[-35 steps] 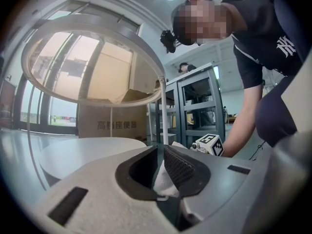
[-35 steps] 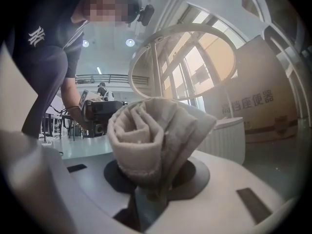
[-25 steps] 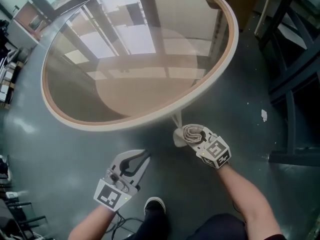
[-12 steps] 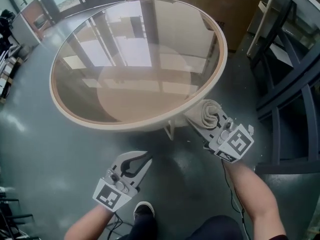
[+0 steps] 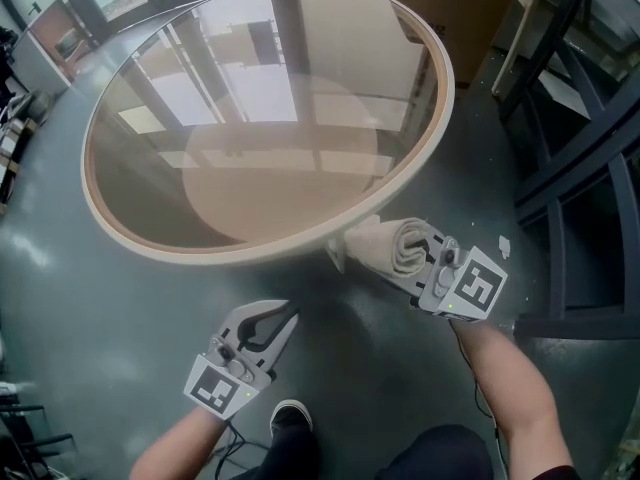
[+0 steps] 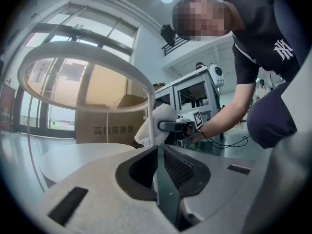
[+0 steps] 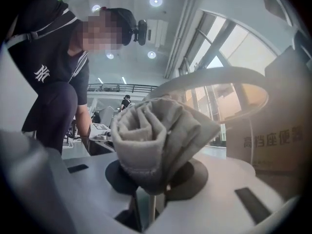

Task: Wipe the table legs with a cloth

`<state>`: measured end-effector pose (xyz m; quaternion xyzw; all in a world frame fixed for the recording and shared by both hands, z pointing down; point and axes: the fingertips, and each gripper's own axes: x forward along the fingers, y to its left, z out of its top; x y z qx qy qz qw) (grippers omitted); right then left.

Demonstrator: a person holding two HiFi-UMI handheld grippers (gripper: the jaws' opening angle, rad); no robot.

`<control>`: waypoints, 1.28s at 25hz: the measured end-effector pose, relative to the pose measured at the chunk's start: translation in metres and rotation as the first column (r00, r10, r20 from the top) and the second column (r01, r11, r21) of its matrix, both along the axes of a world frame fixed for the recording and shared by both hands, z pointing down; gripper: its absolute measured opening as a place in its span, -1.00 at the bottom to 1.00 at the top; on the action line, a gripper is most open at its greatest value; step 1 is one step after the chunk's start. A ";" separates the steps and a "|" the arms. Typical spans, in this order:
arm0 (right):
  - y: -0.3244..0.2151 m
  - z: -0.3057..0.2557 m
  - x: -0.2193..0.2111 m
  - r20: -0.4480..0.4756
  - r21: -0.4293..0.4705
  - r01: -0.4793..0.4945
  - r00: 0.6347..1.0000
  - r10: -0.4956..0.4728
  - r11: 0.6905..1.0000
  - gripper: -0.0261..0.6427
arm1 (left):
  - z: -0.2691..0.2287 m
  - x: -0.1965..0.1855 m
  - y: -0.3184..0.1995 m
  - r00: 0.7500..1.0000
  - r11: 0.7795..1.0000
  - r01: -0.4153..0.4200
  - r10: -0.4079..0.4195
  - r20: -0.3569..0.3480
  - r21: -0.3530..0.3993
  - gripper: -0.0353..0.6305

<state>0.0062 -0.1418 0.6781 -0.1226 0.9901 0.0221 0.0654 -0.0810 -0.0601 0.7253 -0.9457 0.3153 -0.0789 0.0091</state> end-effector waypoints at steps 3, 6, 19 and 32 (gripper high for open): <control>-0.002 0.034 -0.002 -0.043 -0.059 -0.002 0.999 0.000 0.998 -0.67 | 0.010 0.000 -0.008 1.000 1.000 -0.015 0.015 -0.005 -0.011 -0.81; -0.004 0.070 -0.002 -0.057 -0.128 -0.010 0.998 0.002 0.992 -0.67 | 0.021 0.000 -0.015 1.000 0.999 -0.028 0.028 -0.003 -0.028 -0.80; -0.014 0.198 -0.007 -0.153 -0.336 -0.080 0.988 0.030 0.938 -0.67 | 0.045 -0.007 -0.023 0.999 0.996 -0.053 0.054 0.004 -0.070 -0.81; -0.013 0.042 0.034 -0.050 -0.166 -0.071 0.997 0.063 0.984 -0.67 | 0.018 0.014 -0.010 1.000 0.999 -0.017 0.016 -0.018 -0.041 -0.81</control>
